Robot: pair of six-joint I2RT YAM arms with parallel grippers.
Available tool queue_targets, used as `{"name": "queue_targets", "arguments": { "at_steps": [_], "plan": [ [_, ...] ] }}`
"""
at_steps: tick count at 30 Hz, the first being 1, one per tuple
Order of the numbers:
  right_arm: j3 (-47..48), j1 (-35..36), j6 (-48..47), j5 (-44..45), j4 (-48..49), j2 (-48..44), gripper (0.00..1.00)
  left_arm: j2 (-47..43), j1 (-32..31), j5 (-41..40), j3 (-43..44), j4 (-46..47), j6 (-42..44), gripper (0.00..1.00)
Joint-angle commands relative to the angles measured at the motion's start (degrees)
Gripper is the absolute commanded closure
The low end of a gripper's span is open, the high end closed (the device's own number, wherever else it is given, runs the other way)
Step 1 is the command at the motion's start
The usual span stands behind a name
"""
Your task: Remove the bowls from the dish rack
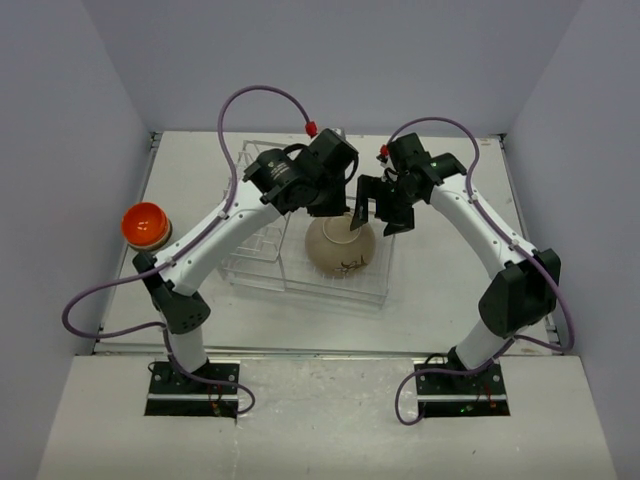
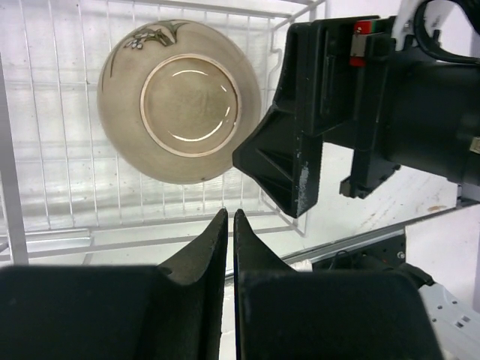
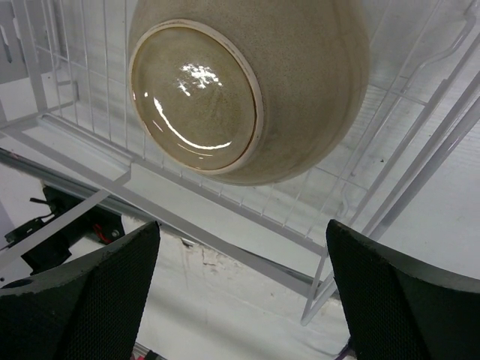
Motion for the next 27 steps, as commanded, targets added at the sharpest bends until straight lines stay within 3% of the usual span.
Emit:
{"name": "queue_targets", "arguments": {
  "at_steps": [1,5,12,27],
  "plan": [
    [0.4,-0.2,-0.4,1.6,0.0,0.6,0.08,1.7,0.0,-3.0,-0.3,-1.4,0.6,0.94],
    [1.2,-0.2,-0.1,2.2,-0.3,0.6,0.01,2.7,0.0,-2.8,-2.2,0.0,1.3,0.92],
    [-0.3,-0.2,-0.1,2.3,0.3,1.4,0.01,4.8,0.9,-4.4,-3.7,0.4,1.3,0.87],
    [1.8,-0.2,0.0,1.6,0.4,6.1,0.01,8.7,3.4,-5.9,-6.6,0.1,3.5,0.87]
  ]
}}
